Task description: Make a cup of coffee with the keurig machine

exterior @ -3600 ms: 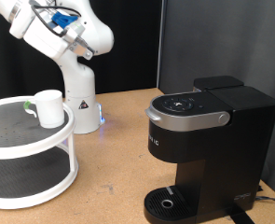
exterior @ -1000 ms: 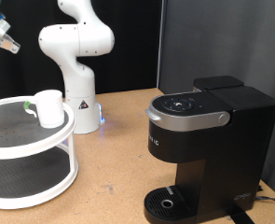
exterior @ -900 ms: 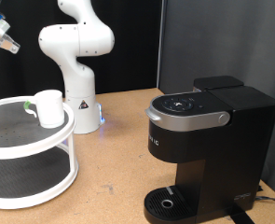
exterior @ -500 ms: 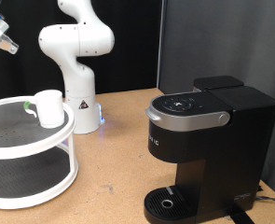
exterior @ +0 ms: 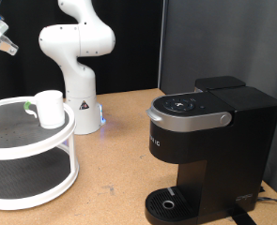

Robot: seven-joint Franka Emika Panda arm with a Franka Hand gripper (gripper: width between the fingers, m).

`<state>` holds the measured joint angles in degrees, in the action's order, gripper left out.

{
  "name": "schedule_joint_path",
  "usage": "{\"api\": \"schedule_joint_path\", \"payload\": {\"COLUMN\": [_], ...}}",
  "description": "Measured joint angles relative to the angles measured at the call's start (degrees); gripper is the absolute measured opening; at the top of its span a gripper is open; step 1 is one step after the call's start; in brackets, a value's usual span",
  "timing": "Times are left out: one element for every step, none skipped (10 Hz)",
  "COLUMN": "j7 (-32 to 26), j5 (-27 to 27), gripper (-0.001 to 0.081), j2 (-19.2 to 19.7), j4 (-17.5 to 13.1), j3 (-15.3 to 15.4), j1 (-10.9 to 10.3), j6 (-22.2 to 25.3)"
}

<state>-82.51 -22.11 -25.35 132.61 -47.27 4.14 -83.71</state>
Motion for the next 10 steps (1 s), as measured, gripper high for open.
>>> {"api": "schedule_joint_path", "payload": {"j7": [0.0, 0.0, -0.07, -0.28, -0.68, -1.23, -1.73, -2.13, -2.54, -2.91], "j5": [0.0, 0.0, 0.0, 0.0, 0.02, 0.17, 0.47, 1.04, 1.63, 2.09], "gripper": [0.0, 0.0, 0.0, 0.0, 0.0, 0.0, 0.0, 0.0, 0.0, 0.0], "j2": [0.0, 0.0, 0.0, 0.0, 0.0, 0.01, 0.02, 0.04, 0.09, 0.22], "j4": [0.04, 0.21, 0.59, 1.2, 2.03, 2.76, 3.42, 4.08, 4.81, 5.46], "j3": [0.0, 0.0, 0.0, 0.0, 0.01, 0.01, 0.01, 0.01, 0.01, 0.01], "j1": [0.0, 0.0, 0.0, 0.0, 0.0, 0.0, 0.0, 0.0, -0.01, -0.02], "j6": [0.0, 0.0, -0.31, -1.37, -2.91, -4.01, -5.03, -5.97, -7.04, -7.83]}}
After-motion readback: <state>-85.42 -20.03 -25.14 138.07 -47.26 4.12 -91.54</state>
